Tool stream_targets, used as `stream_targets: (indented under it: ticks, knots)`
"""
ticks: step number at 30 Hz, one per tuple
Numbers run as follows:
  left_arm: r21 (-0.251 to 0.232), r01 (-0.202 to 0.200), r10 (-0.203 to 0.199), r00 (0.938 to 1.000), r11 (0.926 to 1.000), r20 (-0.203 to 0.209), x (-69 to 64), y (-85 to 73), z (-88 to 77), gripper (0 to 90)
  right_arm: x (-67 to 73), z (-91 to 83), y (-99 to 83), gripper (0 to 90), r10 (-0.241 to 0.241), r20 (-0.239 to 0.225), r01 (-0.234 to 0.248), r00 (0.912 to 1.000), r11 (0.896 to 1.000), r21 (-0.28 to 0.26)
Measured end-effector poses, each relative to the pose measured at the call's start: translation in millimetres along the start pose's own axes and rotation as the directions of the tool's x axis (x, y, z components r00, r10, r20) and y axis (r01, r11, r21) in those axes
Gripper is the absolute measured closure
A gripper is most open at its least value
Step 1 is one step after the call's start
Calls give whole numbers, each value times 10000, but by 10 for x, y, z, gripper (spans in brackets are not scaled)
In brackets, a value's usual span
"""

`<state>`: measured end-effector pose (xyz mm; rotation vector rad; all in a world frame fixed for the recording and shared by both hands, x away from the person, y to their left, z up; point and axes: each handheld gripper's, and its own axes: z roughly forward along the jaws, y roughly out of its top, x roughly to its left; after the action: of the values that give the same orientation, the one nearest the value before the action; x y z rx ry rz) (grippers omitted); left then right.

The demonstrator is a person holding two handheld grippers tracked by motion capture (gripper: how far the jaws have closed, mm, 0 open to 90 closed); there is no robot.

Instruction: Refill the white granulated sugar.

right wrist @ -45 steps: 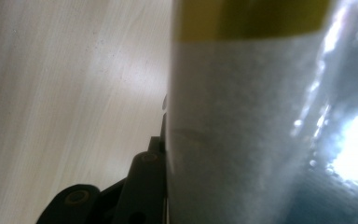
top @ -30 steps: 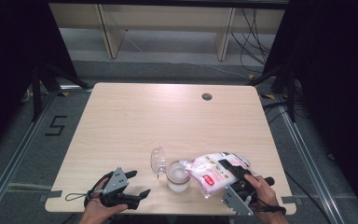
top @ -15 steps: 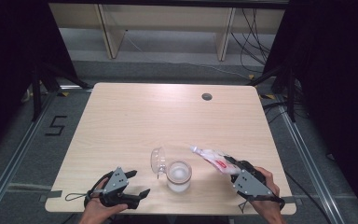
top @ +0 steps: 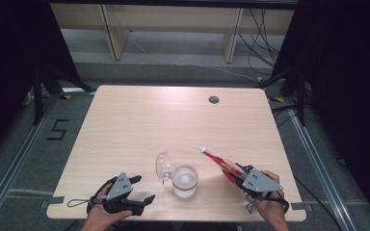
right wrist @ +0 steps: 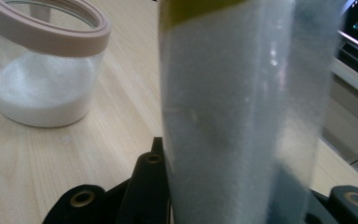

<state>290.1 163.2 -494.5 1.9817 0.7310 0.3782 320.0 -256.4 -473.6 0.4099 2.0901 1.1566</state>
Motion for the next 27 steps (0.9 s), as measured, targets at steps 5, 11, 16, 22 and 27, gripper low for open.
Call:
stream_targets:
  ticks: [5,11,16,22,27]
  knots:
    - [-8,154,-154,9999,9999,-59,-14,0,-8,197,-25,8,-45,773,354,41,-354,9994,9994,-1]
    - [20,90,-89,9999,10000,-53,4,-7,4,197,-67,-9,-93,771,915,64,-915,9958,9958,-71]
    - [56,133,-132,9999,9999,-65,1,-8,0,196,-92,-44,-136,770,1451,-45,-1451,9894,9894,17]
    - [27,-26,26,10000,10000,-51,10,-3,-1,196,-120,-82,-166,770,1821,-79,-1821,9833,9833,42]
    - [21,127,-127,9999,9999,-50,5,-4,-3,196,-131,-92,-177,768,2178,-48,-2178,9760,9760,4]
